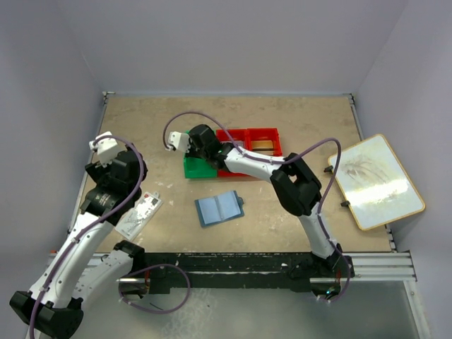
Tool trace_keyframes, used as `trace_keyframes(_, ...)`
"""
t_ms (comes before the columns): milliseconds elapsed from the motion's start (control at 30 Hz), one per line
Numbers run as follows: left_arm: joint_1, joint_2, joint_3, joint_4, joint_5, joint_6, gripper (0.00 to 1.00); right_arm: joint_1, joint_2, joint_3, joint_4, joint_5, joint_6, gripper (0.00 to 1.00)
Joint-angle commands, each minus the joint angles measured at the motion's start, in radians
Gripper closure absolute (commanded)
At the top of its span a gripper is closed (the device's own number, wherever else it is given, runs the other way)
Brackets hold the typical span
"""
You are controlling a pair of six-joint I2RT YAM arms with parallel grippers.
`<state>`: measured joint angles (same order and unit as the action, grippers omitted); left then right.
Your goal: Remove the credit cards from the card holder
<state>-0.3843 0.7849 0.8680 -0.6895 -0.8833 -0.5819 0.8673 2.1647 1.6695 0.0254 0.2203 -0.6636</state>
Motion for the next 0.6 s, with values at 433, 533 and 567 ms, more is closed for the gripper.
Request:
trace_keyframes(433, 0.004, -0.001, 0.006, 0.033, -0.021, 0.016, 0.13, -0.014, 0.128, 0.119, 0.010, 0.072, -0.206, 0.94)
trace_keyframes(533, 0.004, -0.002, 0.006, 0.036, -0.023, 0.018, 0.13, -0.016, 0.127, 0.105, 0.012, 0.057, -0.225, 0.92)
trace_keyframes(567, 0.004, 0.000, 0.005, 0.037, -0.023, 0.020, 0.13, -0.017, 0.126, 0.102, 0.011, 0.051, -0.225, 0.90)
